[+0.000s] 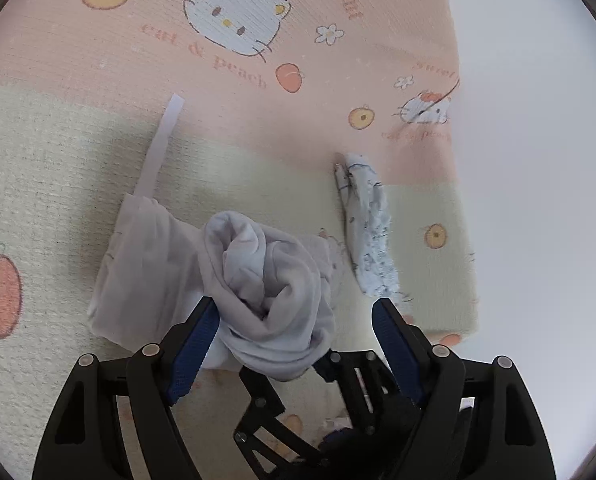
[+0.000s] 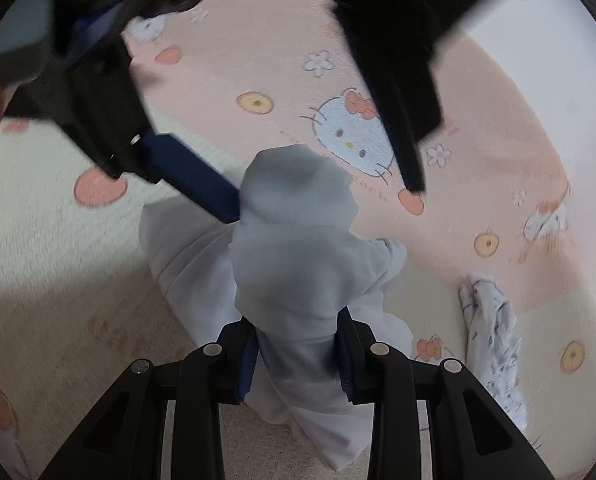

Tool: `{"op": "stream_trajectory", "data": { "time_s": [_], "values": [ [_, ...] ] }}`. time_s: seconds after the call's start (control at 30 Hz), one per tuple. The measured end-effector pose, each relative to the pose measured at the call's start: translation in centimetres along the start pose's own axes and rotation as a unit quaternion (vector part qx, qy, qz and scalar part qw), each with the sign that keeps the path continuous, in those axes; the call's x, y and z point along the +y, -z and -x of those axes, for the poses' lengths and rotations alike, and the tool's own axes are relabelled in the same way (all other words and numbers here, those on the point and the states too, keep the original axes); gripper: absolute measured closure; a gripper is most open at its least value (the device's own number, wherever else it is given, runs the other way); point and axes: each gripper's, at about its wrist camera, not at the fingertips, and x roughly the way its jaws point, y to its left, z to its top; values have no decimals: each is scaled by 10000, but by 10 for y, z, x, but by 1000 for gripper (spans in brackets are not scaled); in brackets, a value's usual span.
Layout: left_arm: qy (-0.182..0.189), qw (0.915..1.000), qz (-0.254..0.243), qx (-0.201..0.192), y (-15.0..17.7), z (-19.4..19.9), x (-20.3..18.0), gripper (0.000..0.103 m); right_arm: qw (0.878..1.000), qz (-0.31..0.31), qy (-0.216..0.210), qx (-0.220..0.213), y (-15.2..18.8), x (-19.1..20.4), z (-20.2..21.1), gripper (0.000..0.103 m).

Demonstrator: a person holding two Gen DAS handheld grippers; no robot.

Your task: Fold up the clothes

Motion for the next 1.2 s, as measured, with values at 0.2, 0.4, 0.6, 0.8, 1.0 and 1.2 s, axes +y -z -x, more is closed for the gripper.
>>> {"op": "stream_trajectory", "data": {
  "time_s": [0.2,0.4,0.6,0.8,1.0,1.2],
  "values": [
    [-233,9997,-9,25,7,-10,9,48,9998,187,11,-3,2,5,1,69],
    [-452,9989,77,-116,10,-12,21,62,9994,246,-189,165,10,0,12,64],
    [-503,9986,159,-68,10,-12,28,62,9986,-318,-364,217,33,-31,38,52],
    [-723,9973,-94,-78,13,-10,23,61,9839,-1523,-562,745,55,-77,33,51],
    [-922,9954,-247,-123,12,-10,19,60,9308,-3293,-1333,860,69,-130,22,49],
    [-925,9953,-260,-132,11,-11,21,60,8031,-5315,-2556,853,104,-158,-16,49]
  ]
}}
